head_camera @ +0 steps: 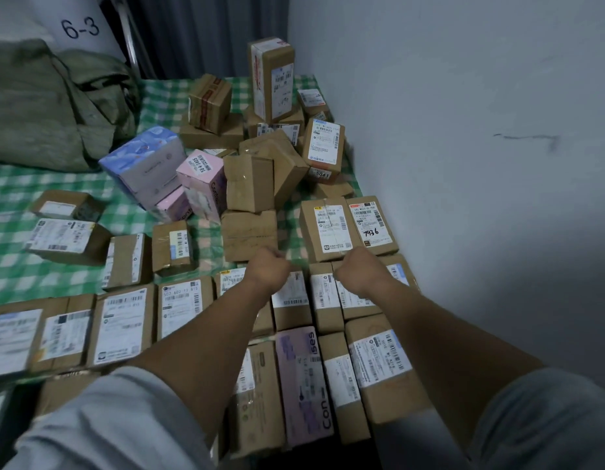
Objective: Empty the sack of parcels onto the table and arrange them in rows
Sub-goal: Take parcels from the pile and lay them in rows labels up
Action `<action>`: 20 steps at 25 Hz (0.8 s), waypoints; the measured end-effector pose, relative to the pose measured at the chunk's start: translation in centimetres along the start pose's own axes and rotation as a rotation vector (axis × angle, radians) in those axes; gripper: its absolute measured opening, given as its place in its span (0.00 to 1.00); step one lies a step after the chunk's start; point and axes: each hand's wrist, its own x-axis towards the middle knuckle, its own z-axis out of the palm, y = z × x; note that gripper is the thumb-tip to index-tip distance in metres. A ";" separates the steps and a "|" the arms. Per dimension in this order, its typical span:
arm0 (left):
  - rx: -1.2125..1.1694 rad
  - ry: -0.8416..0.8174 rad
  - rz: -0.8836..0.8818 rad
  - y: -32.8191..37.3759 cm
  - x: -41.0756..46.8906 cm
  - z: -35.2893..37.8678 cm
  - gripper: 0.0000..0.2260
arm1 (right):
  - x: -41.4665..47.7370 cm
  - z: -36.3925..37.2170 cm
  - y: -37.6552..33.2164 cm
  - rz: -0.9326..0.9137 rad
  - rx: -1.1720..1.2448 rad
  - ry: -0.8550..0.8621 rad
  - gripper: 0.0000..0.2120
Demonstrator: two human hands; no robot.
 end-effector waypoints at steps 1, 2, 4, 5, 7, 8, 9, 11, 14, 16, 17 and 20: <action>-0.015 -0.005 -0.002 -0.1 -0.9 -0.5 0.03 | -0.7 0.1 -0.4 -0.009 -0.008 0.001 0.12; -0.027 -0.004 -0.002 -0.2 -1.7 -1.3 0.05 | -1.5 0.1 -0.9 -0.021 -0.021 0.002 0.10; -0.045 0.028 0.007 -0.4 -3.0 -2.9 0.07 | -2.7 0.0 -2.3 -0.044 -0.043 0.006 0.09; -0.053 0.050 0.013 -0.5 -3.6 -3.9 0.07 | -3.3 -0.1 -3.2 -0.063 -0.058 0.007 0.10; -0.073 0.092 0.040 -0.6 -4.5 -5.9 0.09 | -4.2 -0.2 -5.0 -0.097 -0.074 0.015 0.09; -0.077 0.108 0.048 -0.7 -4.8 -6.8 0.08 | -4.5 -0.3 -5.9 -0.113 -0.075 0.020 0.07; -0.085 0.126 0.052 -0.7 -4.9 -7.8 0.07 | -4.7 -0.3 -6.9 -0.135 -0.080 0.026 0.05; -0.102 0.162 0.053 -0.6 -5.4 -9.4 0.03 | -5.0 0.1 -8.7 -0.175 -0.098 0.021 0.04; -0.122 0.205 0.034 -0.6 -4.8 -11.2 0.08 | -4.4 1.0 -10.9 -0.228 -0.119 -0.019 0.06; -0.136 0.231 0.005 -0.5 -3.9 -11.9 0.09 | -3.4 1.4 -12.1 -0.242 -0.137 -0.050 0.03; -0.145 0.241 -0.015 -0.5 -3.2 -12.1 0.09 | -2.8 1.5 -12.6 -0.245 -0.144 -0.071 0.03; -0.157 0.289 -0.074 -0.7 -0.9 -12.2 0.04 | -0.5 1.9 -13.3 -0.212 -0.103 -0.155 0.08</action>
